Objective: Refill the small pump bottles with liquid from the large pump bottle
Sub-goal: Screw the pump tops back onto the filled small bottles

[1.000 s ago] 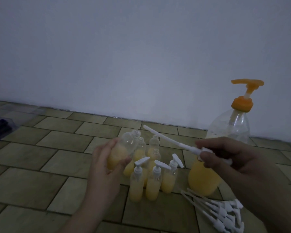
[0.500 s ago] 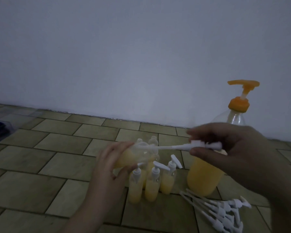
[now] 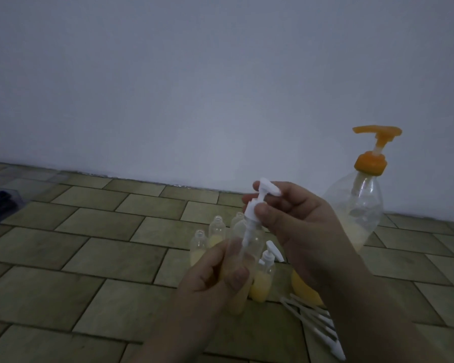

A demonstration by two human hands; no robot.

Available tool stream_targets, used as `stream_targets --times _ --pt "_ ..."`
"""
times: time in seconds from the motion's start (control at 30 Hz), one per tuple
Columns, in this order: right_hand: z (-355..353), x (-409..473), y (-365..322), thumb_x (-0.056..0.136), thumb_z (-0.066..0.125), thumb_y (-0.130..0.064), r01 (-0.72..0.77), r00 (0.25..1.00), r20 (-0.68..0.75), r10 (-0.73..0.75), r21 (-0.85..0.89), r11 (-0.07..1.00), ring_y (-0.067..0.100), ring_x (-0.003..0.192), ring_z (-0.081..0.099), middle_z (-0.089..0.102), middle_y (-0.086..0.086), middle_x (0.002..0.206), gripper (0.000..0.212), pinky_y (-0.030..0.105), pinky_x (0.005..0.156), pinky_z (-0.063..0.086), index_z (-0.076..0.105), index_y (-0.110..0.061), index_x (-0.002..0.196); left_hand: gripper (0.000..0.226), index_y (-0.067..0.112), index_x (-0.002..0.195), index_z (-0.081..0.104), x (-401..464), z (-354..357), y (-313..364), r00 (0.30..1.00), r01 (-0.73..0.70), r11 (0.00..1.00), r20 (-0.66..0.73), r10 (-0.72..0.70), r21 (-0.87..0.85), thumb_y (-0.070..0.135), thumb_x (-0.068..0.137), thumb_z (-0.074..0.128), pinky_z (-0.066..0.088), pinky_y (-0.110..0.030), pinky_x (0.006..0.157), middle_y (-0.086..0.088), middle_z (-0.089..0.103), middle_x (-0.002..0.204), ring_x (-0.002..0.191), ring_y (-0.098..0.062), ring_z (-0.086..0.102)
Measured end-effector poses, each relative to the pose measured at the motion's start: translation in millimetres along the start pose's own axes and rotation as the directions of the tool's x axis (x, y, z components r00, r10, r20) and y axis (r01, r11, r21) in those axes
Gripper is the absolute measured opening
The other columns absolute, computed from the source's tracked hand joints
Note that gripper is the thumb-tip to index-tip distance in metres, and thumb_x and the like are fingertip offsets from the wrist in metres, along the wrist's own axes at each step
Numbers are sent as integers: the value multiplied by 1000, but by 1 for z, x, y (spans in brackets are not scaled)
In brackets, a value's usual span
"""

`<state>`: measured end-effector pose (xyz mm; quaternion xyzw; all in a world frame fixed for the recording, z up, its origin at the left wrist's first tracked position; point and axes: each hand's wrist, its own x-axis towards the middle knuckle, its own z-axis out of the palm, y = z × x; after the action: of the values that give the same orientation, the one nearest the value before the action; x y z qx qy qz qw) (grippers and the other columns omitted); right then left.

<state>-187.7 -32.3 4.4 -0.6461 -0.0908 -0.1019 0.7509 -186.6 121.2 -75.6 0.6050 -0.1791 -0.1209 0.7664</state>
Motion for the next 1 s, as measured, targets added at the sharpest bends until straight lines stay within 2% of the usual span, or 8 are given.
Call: stream_targets --times 0.07,0.2,0.37,0.47,0.57,0.77,0.9,1.0 --pt "2 0 3 54 87 -25 0 999 -51 -4 -79 997 20 75 61 64 8 79 46 27 68 54 67 -4 90 49 41 106 68 -1 3 1 999 23 999 24 -23 -26 51 58 71 50 -31 79 3 72 101 95 -15 67" --pt "2 -2 2 69 72 -18 -68 998 4 68 40 997 19 87 67 72 4 94 20 24 75 55 72 -11 88 47 35 103 71 -1 6 5 1000 17 997 -2 -17 -77 49 58 70 49 -36 73 -2 71 89 84 -17 65" --pt "-1 0 6 46 89 -29 -94 994 -46 94 17 995 25 72 52 54 13 77 42 30 65 49 58 -16 72 57 37 101 71 -4 10 9 1000 0 998 25 1 -63 57 49 79 50 -28 73 1 72 92 86 -14 67" --pt "-4 0 2 68 74 -23 -135 990 39 132 104 985 26 85 63 69 11 95 26 35 77 53 58 -9 83 69 30 104 71 -2 10 11 1000 12 995 20 -10 -95 63 45 81 47 -30 70 -3 71 88 83 -17 65" --pt "-1 -1 2 62 78 -9 -166 986 9 169 234 958 21 75 64 68 6 80 28 29 67 55 59 -7 83 67 30 105 71 -2 9 14 999 9 995 51 -4 -98 63 47 80 47 -30 70 -2 71 85 82 -14 65" --pt "7 -9 4 73 64 -29 -161 986 -11 168 225 961 19 85 66 71 7 97 25 33 75 56 74 -13 89 70 21 101 73 -1 14 12 996 63 976 68 -49 -210 52 40 89 50 -31 61 -8 68 79 71 -20 64" --pt "12 -11 6 65 78 -31 -129 979 -147 144 108 986 28 66 55 60 15 67 19 25 56 52 66 -16 68 65 23 99 74 -4 17 13 992 76 966 121 -48 -246 48 41 90 52 -26 61 -5 72 81 74 -16 68" --pt "7 -11 2 72 65 -36 -150 984 -63 169 236 960 27 83 63 71 12 97 24 32 65 55 73 -16 82 69 17 95 75 -2 16 14 990 113 957 109 -86 -268 48 35 91 52 -30 58 -9 69 79 68 -20 65"
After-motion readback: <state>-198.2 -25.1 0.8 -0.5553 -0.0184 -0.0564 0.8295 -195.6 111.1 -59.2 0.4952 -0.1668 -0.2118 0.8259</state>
